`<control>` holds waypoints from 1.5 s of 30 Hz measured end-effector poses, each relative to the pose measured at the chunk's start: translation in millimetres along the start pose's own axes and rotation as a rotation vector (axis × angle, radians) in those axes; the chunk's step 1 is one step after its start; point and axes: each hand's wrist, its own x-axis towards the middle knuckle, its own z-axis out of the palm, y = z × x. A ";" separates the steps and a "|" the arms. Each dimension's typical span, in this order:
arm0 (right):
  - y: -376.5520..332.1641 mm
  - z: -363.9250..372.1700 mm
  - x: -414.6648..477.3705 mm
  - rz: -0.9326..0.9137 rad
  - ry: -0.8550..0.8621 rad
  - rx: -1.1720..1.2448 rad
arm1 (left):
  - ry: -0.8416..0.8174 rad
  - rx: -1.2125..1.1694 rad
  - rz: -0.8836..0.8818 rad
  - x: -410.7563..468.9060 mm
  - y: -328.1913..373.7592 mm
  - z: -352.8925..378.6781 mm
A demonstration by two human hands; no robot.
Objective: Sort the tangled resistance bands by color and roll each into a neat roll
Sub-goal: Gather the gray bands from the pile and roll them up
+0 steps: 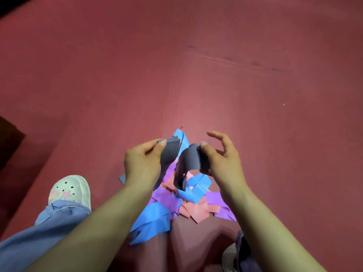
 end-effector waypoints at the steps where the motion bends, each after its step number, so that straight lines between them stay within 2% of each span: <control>1: -5.5 -1.2 -7.1 -0.009 -0.013 0.011 | -0.018 -0.023 -0.005 -6.2 4.9 -2.1; 6: -12.2 4.1 -14.9 0.086 -0.044 0.127 | -0.095 -0.081 0.014 -24.2 7.3 -6.3; 14: -24.5 11.9 16.5 0.193 -0.248 0.200 | -0.167 -0.099 0.034 6.2 23.7 16.7; 19: -26.6 8.3 20.5 0.175 -0.397 0.292 | -0.148 -0.158 -0.008 10.8 26.8 17.2; 22: -23.3 4.9 16.9 0.127 -0.484 0.268 | -0.141 -0.153 -0.010 12.2 25.4 11.3; 27: -15.5 7.0 14.6 -0.038 -0.293 -0.036 | -0.221 -0.032 -0.021 8.3 22.1 11.3; 31: -12.1 3.9 18.6 -0.167 -0.128 -0.277 | -0.284 -0.020 -0.098 4.8 19.5 15.1; 33: -13.0 3.5 18.5 -0.189 -0.085 -0.287 | -0.286 -0.063 -0.151 4.8 19.0 16.6; 39: -13.5 2.7 18.2 -0.219 -0.139 -0.227 | -0.260 -0.129 -0.204 9.2 17.8 15.9; 45: -10.7 -1.5 19.9 -0.174 -0.049 -0.162 | -0.208 -0.232 -0.224 12.5 20.1 15.8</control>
